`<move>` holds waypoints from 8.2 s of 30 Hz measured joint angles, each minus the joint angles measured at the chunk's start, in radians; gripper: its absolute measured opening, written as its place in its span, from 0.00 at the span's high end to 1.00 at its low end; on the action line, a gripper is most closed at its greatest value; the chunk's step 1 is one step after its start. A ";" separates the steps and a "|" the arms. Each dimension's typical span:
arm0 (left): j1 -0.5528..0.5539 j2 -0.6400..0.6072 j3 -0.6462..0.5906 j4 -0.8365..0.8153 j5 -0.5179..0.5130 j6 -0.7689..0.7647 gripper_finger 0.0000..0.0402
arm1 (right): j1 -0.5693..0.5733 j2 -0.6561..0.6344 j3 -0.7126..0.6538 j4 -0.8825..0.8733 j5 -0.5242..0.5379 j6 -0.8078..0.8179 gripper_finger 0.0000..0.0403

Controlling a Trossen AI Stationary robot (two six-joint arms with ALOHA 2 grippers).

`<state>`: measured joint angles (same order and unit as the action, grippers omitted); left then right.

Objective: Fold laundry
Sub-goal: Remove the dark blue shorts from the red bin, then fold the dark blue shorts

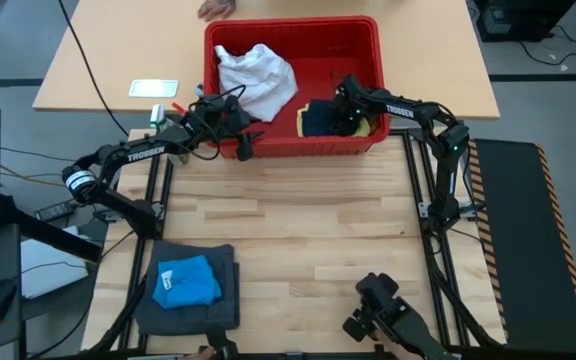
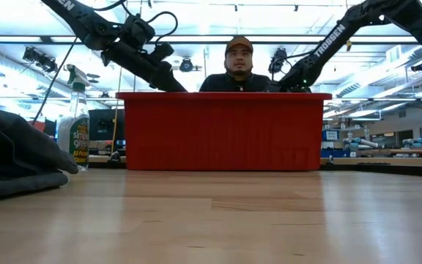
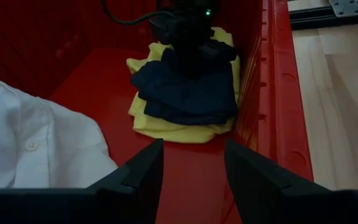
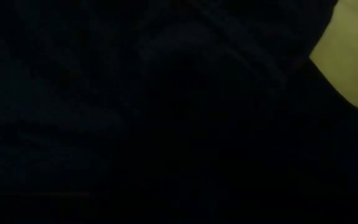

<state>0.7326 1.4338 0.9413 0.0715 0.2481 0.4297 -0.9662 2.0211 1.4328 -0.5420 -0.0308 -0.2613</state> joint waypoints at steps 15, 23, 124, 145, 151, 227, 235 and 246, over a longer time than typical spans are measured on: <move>0.023 0.002 -0.002 0.047 -0.071 -0.051 0.57 | -0.002 -0.002 0.002 0.024 -0.108 -0.007 0.96; 0.024 0.002 0.013 0.043 -0.169 -0.114 0.57 | 0.072 -0.182 0.003 0.055 -0.068 -0.005 0.97; -0.845 0.563 0.014 0.554 -0.462 -0.688 0.64 | 1.293 -0.630 -0.990 0.820 0.748 0.710 0.64; -0.917 0.335 -0.214 0.678 -0.499 -0.631 0.64 | 1.193 -0.690 -0.769 -0.080 0.588 1.030 0.65; -0.914 0.282 -0.437 1.017 -0.534 -0.752 0.64 | 1.192 -0.714 -0.868 0.121 0.518 1.039 0.65; -0.783 0.048 0.041 0.327 -0.367 -0.184 1.00 | 1.191 -1.113 -0.819 0.597 0.635 0.193 0.98; -0.918 0.205 0.042 0.226 -0.357 -0.373 1.00 | 1.295 -1.020 -0.831 0.377 0.445 0.674 0.98; -1.083 0.519 0.040 0.481 -0.334 -0.623 1.00 | 1.555 -0.609 -0.890 0.629 0.326 1.146 0.97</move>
<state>-0.3500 1.9527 0.9810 0.5524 -0.0863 -0.1931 0.5885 1.4124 0.5430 0.0874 0.2950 0.8852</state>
